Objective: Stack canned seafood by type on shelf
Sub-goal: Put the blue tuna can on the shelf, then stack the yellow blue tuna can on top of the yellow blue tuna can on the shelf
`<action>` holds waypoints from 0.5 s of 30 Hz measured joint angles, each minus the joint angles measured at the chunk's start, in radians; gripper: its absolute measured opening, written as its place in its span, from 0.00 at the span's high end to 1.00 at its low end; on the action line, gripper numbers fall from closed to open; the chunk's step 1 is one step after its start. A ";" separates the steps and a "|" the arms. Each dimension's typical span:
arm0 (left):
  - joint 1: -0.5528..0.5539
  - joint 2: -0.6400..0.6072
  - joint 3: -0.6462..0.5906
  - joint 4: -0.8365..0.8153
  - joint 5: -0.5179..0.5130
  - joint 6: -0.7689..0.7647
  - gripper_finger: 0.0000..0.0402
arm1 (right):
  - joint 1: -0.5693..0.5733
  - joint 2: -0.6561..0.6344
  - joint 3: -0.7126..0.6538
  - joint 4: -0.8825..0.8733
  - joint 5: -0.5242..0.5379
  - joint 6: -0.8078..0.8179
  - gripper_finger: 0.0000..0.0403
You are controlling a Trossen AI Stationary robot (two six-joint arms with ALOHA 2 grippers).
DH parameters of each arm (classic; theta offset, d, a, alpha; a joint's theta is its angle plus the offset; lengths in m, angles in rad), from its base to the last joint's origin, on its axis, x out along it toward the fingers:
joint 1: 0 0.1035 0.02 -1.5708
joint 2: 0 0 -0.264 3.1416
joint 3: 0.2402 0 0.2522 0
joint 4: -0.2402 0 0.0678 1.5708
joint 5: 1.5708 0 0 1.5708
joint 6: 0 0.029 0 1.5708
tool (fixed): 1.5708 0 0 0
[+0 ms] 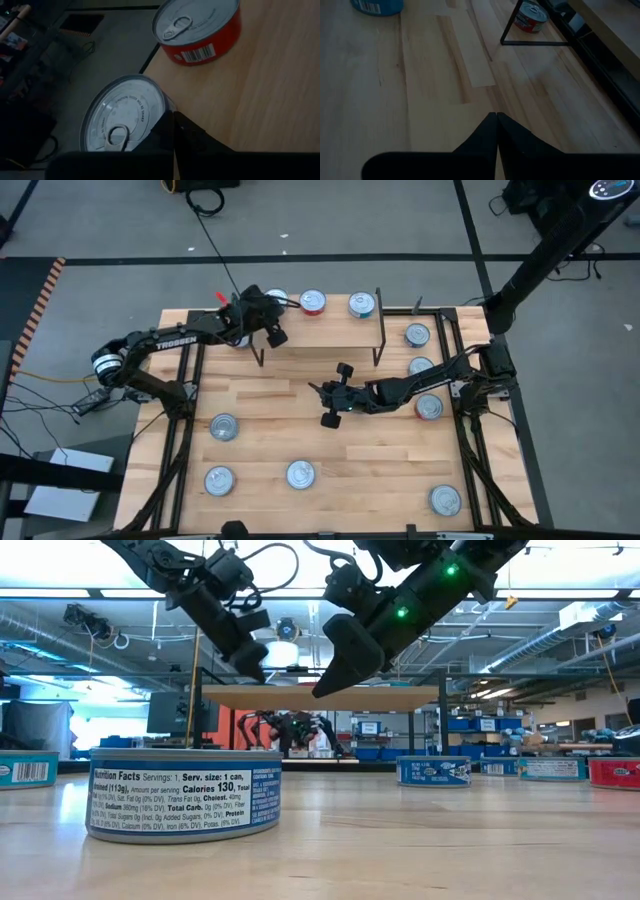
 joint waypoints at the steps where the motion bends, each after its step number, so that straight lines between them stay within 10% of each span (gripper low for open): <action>1: 0.000 0.000 0.000 0.005 0.000 0.002 1.00 | 0.000 0.000 0.000 0.000 0.000 0.000 0.94; 15: -0.086 0.000 0.000 0.131 0.143 -0.005 1.00 | -0.009 -0.001 -0.008 0.009 -0.129 0.200 0.94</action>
